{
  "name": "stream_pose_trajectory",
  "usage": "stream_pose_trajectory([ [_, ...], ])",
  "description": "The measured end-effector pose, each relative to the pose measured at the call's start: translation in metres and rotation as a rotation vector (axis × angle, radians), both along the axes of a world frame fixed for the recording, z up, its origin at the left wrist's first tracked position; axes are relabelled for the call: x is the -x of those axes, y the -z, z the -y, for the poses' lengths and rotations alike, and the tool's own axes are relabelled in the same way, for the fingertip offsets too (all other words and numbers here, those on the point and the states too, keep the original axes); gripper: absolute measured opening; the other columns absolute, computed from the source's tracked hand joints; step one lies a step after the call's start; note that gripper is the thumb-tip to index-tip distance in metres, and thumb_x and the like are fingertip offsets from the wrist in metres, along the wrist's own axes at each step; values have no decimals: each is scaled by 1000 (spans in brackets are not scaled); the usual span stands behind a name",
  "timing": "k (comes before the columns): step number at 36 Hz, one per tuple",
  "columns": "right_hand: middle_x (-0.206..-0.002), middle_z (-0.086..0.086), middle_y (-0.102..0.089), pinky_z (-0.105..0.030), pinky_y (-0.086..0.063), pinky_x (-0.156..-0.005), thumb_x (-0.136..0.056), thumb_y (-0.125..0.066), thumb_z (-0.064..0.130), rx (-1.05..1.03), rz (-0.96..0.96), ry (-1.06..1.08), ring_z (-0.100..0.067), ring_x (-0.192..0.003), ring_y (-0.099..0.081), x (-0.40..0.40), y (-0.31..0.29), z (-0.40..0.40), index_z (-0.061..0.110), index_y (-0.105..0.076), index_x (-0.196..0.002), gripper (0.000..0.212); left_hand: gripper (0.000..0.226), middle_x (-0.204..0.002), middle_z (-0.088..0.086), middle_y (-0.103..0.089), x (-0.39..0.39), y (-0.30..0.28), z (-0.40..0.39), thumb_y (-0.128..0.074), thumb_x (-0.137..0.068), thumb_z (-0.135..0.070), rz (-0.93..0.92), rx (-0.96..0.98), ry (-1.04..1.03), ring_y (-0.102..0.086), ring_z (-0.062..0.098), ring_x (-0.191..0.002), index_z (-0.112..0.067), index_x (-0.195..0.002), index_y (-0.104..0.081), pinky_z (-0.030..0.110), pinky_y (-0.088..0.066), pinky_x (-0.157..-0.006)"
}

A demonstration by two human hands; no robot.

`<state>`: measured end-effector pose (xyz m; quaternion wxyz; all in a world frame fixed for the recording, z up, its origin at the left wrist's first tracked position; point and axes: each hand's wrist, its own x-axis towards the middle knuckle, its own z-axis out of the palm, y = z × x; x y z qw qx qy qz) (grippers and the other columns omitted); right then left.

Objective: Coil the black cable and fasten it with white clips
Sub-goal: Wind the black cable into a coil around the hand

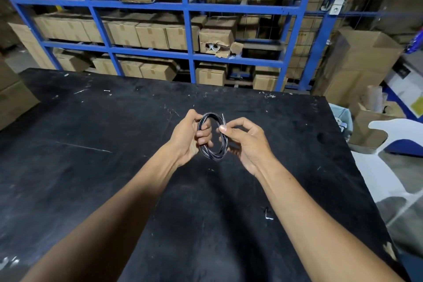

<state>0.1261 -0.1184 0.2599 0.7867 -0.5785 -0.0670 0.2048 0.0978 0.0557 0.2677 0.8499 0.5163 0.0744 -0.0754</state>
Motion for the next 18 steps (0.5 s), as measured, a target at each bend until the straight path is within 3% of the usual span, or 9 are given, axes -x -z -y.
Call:
stream_pose_trajectory([
  [6, -97, -30, -78, -25, -57, -67, -81, -85, -1, 44, 128, 68, -26, -83, -74, -1, 0, 5, 15, -77, -83, 18, 41, -55, -1, -33, -2, -1, 0, -26, -98, -26, 0, -198, 24, -31, 17, -52, -18, -61, -41, 40, -46, -74],
  [10, -78, -6, -78, -17, -55, -64, -79, -84, -8, 119, 211, 29, -9, -69, -72, -6, 2, 10, 10, -74, -78, 21, 50, -55, -3, -30, -1, 2, -2, -35, -100, -50, -36, -294, 80, -34, 16, -50, -21, -59, -40, 41, -51, -80],
  [12, -79, -4, -76, -18, -57, -68, -78, -86, -7, 157, 236, 14, -10, -72, -71, -9, 3, 12, 9, -74, -79, 19, 59, -54, -2, -29, -2, 4, 0, -48, -95, -66, -65, -360, 68, -39, 15, -48, -23, -56, -38, 42, -57, -82],
  [18, -81, -6, -80, -24, -62, -77, -76, -89, -3, 284, 336, -52, -13, -76, -73, -21, 1, 20, 10, -78, -79, 17, 56, -52, -1, -37, -4, 11, 5, -44, -107, -42, -94, -364, 79, -58, 24, -54, -18, -57, -51, 52, -50, -97],
])
